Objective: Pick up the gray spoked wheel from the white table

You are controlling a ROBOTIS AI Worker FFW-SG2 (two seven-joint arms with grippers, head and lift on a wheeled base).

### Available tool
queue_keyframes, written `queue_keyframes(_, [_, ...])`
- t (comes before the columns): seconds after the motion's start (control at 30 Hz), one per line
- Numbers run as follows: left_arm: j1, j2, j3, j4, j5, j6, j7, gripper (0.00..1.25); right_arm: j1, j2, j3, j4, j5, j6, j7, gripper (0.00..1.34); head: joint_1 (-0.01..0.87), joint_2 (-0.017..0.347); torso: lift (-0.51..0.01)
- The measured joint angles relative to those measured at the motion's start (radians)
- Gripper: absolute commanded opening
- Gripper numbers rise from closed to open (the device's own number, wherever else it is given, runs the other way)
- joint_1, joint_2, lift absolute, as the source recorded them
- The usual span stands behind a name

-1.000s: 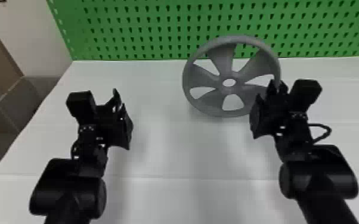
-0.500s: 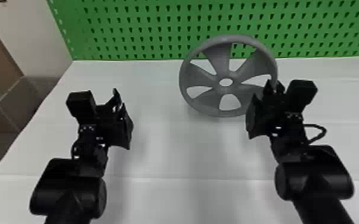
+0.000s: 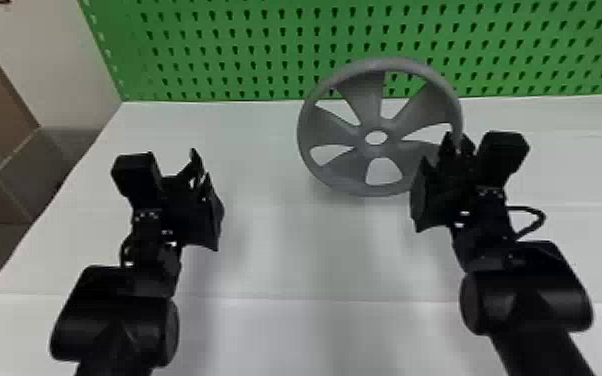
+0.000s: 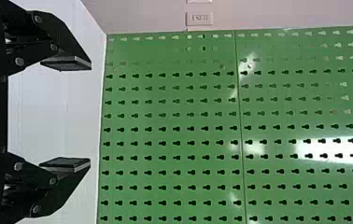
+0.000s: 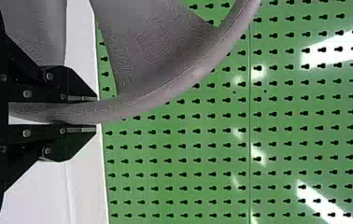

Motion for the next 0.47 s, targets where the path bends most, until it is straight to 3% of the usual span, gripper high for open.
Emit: queue_keyframes(0.47, [0.0, 0.0, -0.002, 0.0, -0.001, -0.001, 0.0, 0.74, -0.001, -0.006, 0.007, -0.004, -0.011, 0.005, 0.0, 0.29, 0.779, 0.107, -0.07])
